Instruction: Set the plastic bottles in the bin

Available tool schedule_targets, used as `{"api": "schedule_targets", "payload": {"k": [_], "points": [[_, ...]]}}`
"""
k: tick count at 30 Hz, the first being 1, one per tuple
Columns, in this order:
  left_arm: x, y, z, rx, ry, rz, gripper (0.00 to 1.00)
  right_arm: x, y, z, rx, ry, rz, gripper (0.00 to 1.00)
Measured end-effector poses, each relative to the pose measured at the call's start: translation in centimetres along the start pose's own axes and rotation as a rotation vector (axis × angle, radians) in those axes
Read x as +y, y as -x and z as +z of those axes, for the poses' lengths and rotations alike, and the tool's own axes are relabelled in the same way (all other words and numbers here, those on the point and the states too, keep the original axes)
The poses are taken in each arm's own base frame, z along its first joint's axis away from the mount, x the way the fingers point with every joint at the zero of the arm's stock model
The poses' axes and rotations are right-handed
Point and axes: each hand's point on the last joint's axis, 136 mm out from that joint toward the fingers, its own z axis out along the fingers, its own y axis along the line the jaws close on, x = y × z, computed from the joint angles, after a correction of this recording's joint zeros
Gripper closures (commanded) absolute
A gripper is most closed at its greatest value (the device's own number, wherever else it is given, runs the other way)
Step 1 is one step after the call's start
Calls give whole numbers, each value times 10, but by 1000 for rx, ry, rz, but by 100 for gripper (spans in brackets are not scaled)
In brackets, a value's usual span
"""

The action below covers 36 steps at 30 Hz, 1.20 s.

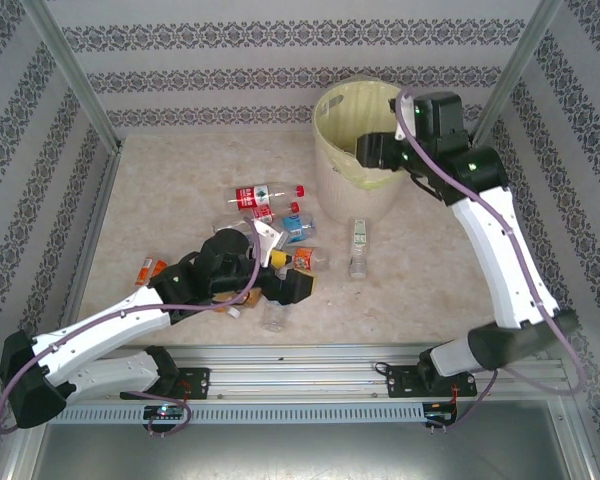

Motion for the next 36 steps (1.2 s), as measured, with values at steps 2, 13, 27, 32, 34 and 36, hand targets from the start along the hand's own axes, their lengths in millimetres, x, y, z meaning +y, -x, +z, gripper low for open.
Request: {"api": "schedule_targets", "payload": {"k": [2, 13, 27, 32, 34, 36], "points": [[0, -2, -3, -4, -1, 1, 0, -4, -20, -3, 21, -11, 13, 28], [2, 0, -5, -28, 11, 13, 0, -27, -195, 53, 366, -79, 62, 35], [13, -10, 11, 4, 32, 2, 0, -48, -254, 96, 448, -158, 125, 24], [19, -17, 13, 7, 40, -7, 0, -54, -269, 116, 497, -185, 126, 20], [21, -20, 14, 6, 46, -12, 0, -57, -273, 124, 510, -196, 124, 19], [24, -24, 15, 7, 50, -20, 0, -57, -272, 131, 513, -204, 122, 19]]}}
